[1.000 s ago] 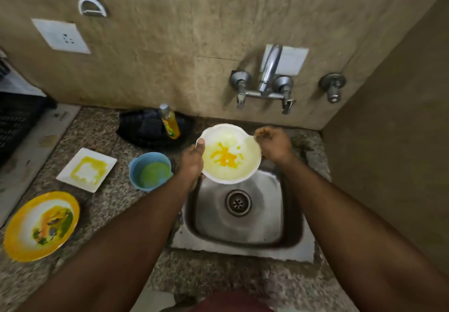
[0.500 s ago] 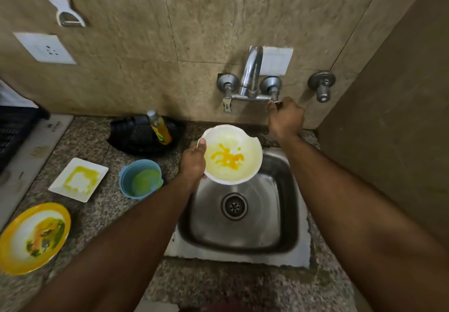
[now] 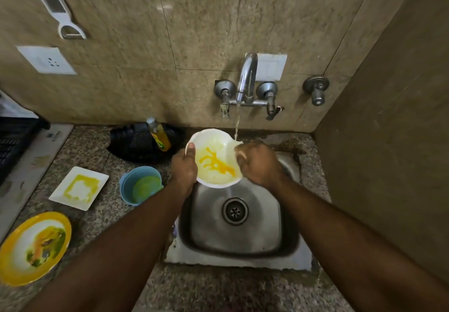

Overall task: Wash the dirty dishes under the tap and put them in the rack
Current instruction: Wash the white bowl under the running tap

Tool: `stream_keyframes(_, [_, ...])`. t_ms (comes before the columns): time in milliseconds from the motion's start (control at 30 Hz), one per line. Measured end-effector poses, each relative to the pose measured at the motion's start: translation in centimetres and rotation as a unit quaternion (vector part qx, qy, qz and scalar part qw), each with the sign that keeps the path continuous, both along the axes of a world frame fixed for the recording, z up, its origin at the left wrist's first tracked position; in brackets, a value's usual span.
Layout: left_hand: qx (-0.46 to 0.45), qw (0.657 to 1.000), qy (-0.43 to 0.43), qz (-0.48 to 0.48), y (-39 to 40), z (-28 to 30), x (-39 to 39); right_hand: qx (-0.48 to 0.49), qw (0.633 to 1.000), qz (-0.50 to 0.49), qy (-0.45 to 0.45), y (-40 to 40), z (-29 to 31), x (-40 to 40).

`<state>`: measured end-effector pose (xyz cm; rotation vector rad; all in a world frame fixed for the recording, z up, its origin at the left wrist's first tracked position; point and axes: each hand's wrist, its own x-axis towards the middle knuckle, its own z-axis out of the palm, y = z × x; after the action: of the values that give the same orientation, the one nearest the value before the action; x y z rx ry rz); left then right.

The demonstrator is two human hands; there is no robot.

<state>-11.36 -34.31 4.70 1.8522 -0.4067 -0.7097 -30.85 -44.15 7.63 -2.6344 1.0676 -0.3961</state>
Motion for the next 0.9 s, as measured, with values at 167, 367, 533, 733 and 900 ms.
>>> stream_keyframes(167, [0.090, 0.980, -0.177, -0.033, 0.8, 1.6, 0.7, -0.007, 0.973, 0.120, 0.199, 3.3, -3.4, 0.9])
stream_keyframes(367, [0.168, 0.961, -0.220, 0.000, 0.7, 2.9, -1.4, 0.039, 0.970, 0.029, 0.240, 4.1, -4.1, 3.5])
stream_keyframes(533, [0.176, 0.957, -0.232, -0.002, 1.4, 2.0, -1.1, 0.072, 0.961, 0.001, 0.269, 5.9, -4.3, 4.1])
stream_keyframes(733, [0.177, 0.959, -0.220, 0.018, 0.6, 2.4, -1.9, 0.052, 0.966, 0.001, 0.255, 3.0, -5.3, 4.5])
stream_keyframes(900, [0.184, 0.960, -0.213, 0.014, 0.7, 2.3, -1.0, 0.070, 0.977, -0.016, 0.203, 4.1, -5.2, 3.6])
